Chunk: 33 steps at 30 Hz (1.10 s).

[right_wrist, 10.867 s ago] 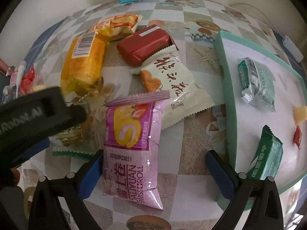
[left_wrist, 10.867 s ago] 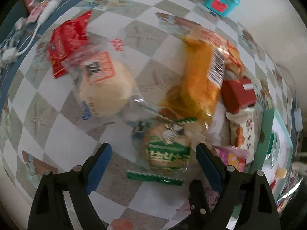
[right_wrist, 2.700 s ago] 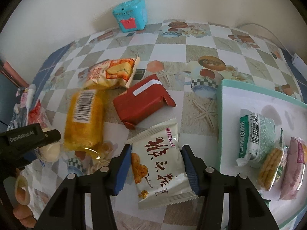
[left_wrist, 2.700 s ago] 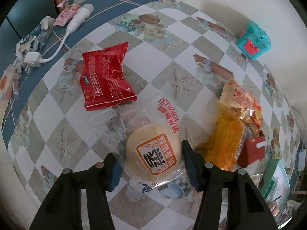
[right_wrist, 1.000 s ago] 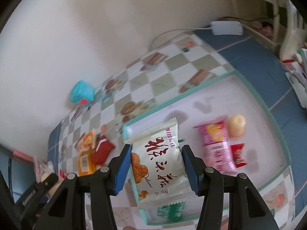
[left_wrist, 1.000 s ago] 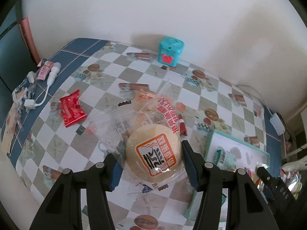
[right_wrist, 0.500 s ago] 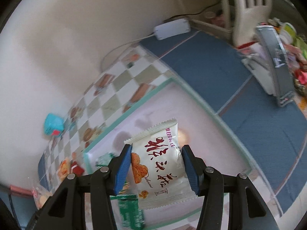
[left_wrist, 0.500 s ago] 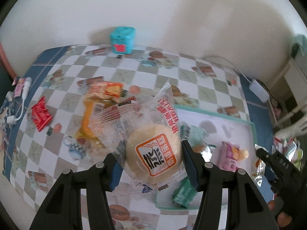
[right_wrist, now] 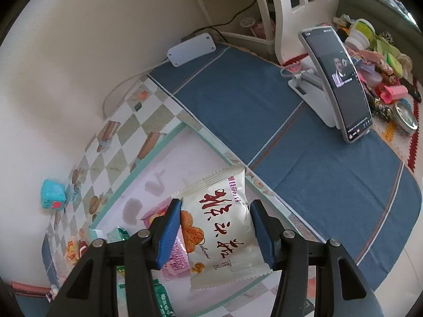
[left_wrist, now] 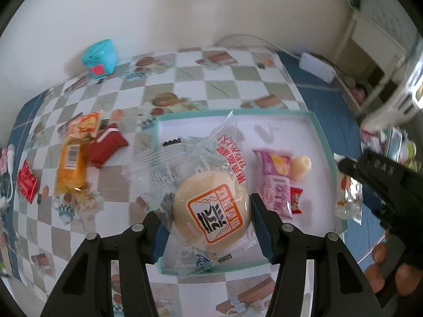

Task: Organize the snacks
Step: 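Open both grippers to release the bun and biscuit bags in the tray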

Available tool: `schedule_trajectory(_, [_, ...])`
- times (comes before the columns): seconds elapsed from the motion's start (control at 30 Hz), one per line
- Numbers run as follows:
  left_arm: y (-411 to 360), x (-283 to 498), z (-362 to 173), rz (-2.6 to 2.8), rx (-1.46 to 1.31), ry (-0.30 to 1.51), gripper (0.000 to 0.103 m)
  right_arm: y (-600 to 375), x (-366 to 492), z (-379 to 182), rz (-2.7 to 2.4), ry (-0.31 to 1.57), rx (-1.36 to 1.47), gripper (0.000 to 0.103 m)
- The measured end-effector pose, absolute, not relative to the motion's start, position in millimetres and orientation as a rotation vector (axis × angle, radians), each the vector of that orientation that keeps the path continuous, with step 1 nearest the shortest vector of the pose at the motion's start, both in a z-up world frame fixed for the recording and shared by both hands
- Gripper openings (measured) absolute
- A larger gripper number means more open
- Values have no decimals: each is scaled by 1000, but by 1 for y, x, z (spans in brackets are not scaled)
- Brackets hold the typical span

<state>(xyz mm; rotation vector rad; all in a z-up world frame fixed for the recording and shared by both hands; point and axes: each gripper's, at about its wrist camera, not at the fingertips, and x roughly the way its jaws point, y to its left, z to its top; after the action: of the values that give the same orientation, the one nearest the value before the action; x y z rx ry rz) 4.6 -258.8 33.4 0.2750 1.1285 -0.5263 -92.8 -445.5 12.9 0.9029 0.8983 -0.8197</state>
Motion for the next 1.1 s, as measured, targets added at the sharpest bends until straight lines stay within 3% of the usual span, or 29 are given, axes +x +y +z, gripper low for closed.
schedule_trajectory(0.77, [-272, 9, 4, -562, 254, 1199, 59, -451, -93, -17, -847, 1015, 959, 57])
schedule_trajectory(0.83, [-271, 10, 5, -563, 247, 1198, 67, -450, -93, -17, -849, 1020, 957, 58])
schedule_trajectory(0.97, [-268, 13, 6, -549, 239, 1203, 69, -450, -93, -16, -860, 1024, 955, 58])
schedule_trajectory(1.03, [-266, 15, 7, -538, 230, 1207, 69, -450, -93, -17, -864, 1030, 959, 60])
schedule_trajectory(1.1, [-263, 17, 7, -523, 223, 1210, 70, -451, -93, -19, -866, 1033, 967, 69])
